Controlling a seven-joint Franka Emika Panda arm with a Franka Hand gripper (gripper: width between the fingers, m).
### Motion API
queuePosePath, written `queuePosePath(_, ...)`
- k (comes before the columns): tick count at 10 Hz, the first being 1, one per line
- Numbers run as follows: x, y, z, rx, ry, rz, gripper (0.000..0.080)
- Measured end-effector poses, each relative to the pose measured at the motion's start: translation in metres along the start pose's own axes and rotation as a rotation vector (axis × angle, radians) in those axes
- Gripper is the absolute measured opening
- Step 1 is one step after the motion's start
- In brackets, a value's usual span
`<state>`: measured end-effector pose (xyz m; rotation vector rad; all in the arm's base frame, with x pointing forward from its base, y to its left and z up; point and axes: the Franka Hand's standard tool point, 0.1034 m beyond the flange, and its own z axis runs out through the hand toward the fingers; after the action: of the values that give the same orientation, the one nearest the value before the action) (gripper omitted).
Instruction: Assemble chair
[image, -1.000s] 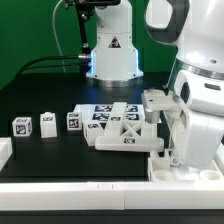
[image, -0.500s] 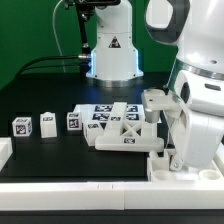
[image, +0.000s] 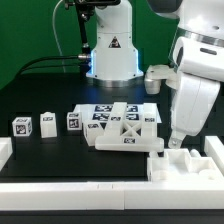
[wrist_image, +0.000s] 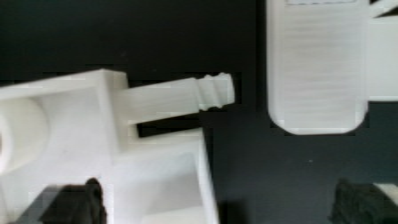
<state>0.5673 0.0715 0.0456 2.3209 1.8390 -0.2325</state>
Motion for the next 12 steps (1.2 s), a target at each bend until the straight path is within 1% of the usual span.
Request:
queuePosePath(3,0.000,0.000,0.001,0.004,0.002,0.201,0.0649)
queuePosePath(4,-0.006,0.001,0.000,0.024,0.019,0.333,0.0649)
queuePosePath(5,-0.016,0.004,-0.010,0.045,0.035,0.429,0.0649)
queuePosePath(6,-0.030,0.004,-0.019,0.054,0.050,0.479,0.0649)
queuePosePath(7,-0.047,-0.001,-0.020,0.070,0.054,0.543,0.0649)
queuePosePath(8,-0.060,-0.004,-0.017,0.088,0.052,0.629,0.0649)
queuePosePath(10,-0.055,-0.005,-0.017,0.093,0.048,0.736,0.0649)
queuePosePath(12,-0.057,-0.005,-0.016,0.101,0.043,0.878,0.0649)
